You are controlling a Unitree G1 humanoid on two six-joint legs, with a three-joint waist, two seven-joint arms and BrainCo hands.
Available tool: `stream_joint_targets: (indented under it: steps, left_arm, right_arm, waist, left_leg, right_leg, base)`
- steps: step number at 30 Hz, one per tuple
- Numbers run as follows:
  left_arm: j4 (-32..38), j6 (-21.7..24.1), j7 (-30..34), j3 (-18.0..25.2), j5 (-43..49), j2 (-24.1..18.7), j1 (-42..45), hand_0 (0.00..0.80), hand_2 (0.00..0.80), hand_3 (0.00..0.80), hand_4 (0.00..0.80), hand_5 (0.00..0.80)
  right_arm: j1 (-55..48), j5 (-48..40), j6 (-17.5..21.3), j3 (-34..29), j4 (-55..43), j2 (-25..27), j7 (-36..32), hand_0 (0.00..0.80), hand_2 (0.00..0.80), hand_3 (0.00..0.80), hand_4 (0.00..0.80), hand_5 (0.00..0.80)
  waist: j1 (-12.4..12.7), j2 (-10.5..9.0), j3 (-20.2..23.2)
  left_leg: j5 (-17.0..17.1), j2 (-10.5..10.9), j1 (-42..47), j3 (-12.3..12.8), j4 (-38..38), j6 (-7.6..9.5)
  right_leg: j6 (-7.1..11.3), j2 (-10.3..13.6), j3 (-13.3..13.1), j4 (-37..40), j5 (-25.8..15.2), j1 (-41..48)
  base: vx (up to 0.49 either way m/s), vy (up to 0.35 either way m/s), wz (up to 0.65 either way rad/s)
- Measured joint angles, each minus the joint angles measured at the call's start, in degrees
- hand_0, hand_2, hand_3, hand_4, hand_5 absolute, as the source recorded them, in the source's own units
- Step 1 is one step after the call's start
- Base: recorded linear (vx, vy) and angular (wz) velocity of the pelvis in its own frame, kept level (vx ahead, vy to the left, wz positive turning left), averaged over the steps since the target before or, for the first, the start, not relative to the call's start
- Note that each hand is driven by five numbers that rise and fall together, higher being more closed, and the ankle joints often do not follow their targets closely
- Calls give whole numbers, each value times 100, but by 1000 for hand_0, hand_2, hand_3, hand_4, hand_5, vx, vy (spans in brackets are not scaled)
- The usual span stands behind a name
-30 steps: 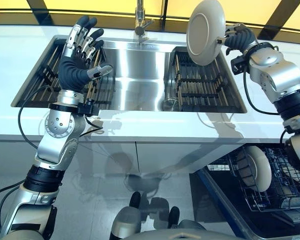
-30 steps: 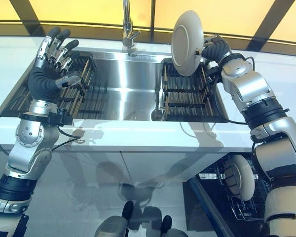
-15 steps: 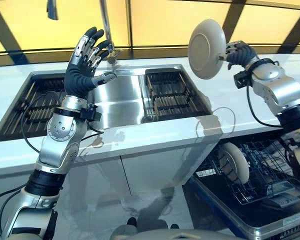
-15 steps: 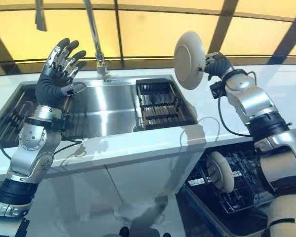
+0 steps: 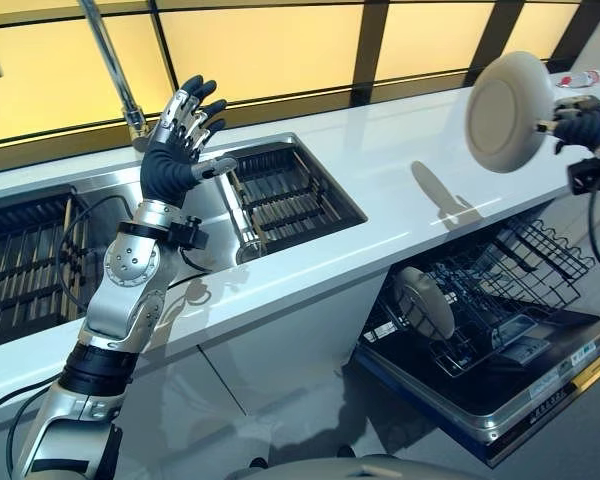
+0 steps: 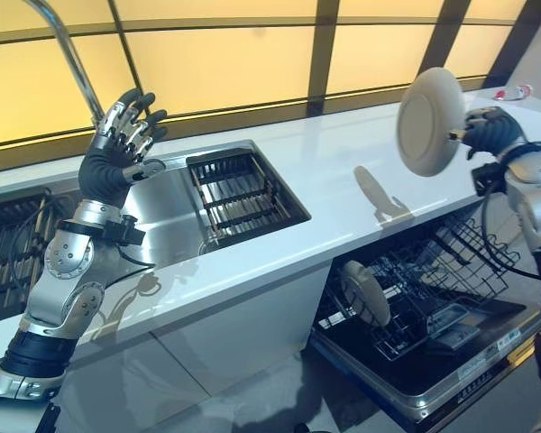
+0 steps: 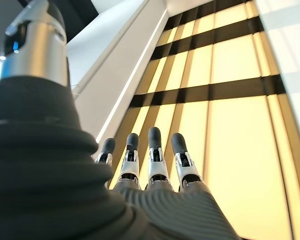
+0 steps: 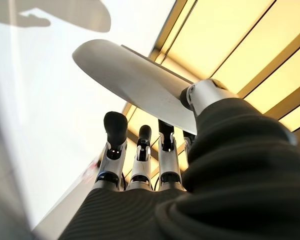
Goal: Take plates into dishwasher
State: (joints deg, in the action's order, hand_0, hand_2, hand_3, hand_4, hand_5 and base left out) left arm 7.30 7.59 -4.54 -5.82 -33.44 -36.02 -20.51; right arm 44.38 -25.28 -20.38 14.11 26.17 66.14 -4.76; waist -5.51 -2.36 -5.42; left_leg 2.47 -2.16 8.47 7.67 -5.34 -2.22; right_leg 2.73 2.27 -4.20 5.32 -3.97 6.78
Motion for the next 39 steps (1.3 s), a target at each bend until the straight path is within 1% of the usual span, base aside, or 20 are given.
stream_joint_targets:
  steps: [3, 6, 11, 15, 20, 24, 30, 33, 36, 39]
  left_arm:
    - [-253, -95, -2, 0, 0, 12, 58, 0, 0, 0, 0, 0]
    - [-454, -112, -9, -1, 0, 30, 80, 0, 0, 0, 0, 0]
    - [-488, -133, -7, -1, 1, 33, 114, 0, 0, 0, 0, 0]
    - [-561, -153, -9, -1, 0, 33, 114, 0, 0, 0, 0, 0]
    - [-592, -223, 3, -2, 1, 113, 114, 0, 0, 0, 0, 0]
    - [-592, -301, 16, -5, 1, 134, 114, 0, 0, 0, 0, 0]
    - [-581, -351, 73, -5, 2, 132, 114, 0, 0, 0, 0, 0]
    - [-503, -409, 78, -5, 2, 131, 114, 0, 0, 0, 0, 0]
    - [-364, -456, 117, -18, 2, 126, 114, 0, 0, 0, 0, 0]
    - [-355, -459, 129, -29, 2, 120, 114, 0, 0, 0, 0, 0]
  right_arm:
    - [-262, 93, 2, -177, 6, 98, -118, 800, 800, 800, 800, 800]
    - [-709, 115, 46, -489, 46, 284, -278, 800, 800, 800, 800, 800]
    - [-1333, 319, 218, -929, 138, 327, -452, 800, 800, 800, 800, 800]
    - [-1552, 466, 269, -936, 176, 358, -596, 800, 800, 800, 800, 800]
    - [-1809, 815, 347, -992, 174, 357, -772, 800, 800, 800, 800, 800]
    - [-2028, 1211, 382, -992, 173, 325, -890, 800, 800, 800, 800, 800]
    - [-2164, 1996, 431, -909, 293, -34, -983, 800, 800, 800, 800, 800]
    - [-2167, 2443, 443, -655, 434, -117, -987, 800, 800, 800, 800, 800]
    - [-2167, 2862, 456, -415, 610, -284, -974, 800, 800, 800, 800, 800]
    - [-2159, 3213, 483, -64, 832, -554, -928, 800, 800, 800, 800, 800]
  waist:
    - [-162, 18, 54]
    - [-181, 30, 67]
    - [-349, 44, 78]
    - [-394, 61, 88]
    - [-470, 63, 90]
    - [-455, 62, 90]
    - [-441, 63, 90]
    - [-400, 63, 90]
    - [-298, 68, 94]
    - [-212, 69, 95]
  left_leg:
    - [-14, -9, 5, 41, -2, -3]
    - [-33, -27, 14, 164, -3, -12]
    - [-47, -35, 5, 206, -4, -19]
    - [-70, -57, 18, 312, -4, -32]
    - [-91, -60, 28, 337, -4, -30]
    - [-96, -63, 27, 337, -4, -32]
    - [-97, -72, 22, 336, -5, -33]
    - [-97, -81, 5, 331, -6, -34]
    - [-97, -94, -4, 325, -5, -34]
    - [-96, -105, -16, 300, -5, -35]
  right_leg:
    - [-1, -9, -34, -3, 0, -13]
    - [0, -29, -158, 6, -6, -70]
    - [22, -40, -201, 19, 7, -99]
    - [14, -70, -298, 17, -2, -128]
    - [-8, -74, -321, -4, -17, -130]
    - [-8, -76, -321, -5, -18, -131]
    - [-6, -78, -315, 8, -16, -136]
    - [-7, -78, -308, 20, -16, -151]
    - [-10, -80, -299, 21, -18, -157]
    - [-12, -80, -266, 22, -17, -159]
  base:
    - [0, -17, -10]
    - [-8, -19, -19]
    - [-23, -29, -6]
    - [-17, -30, -12]
    - [-13, -39, -3]
    - [0, -50, 0]
    - [9, -62, 0]
    - [19, -76, 1]
    - [21, -93, 1]
    - [14, -88, 4]
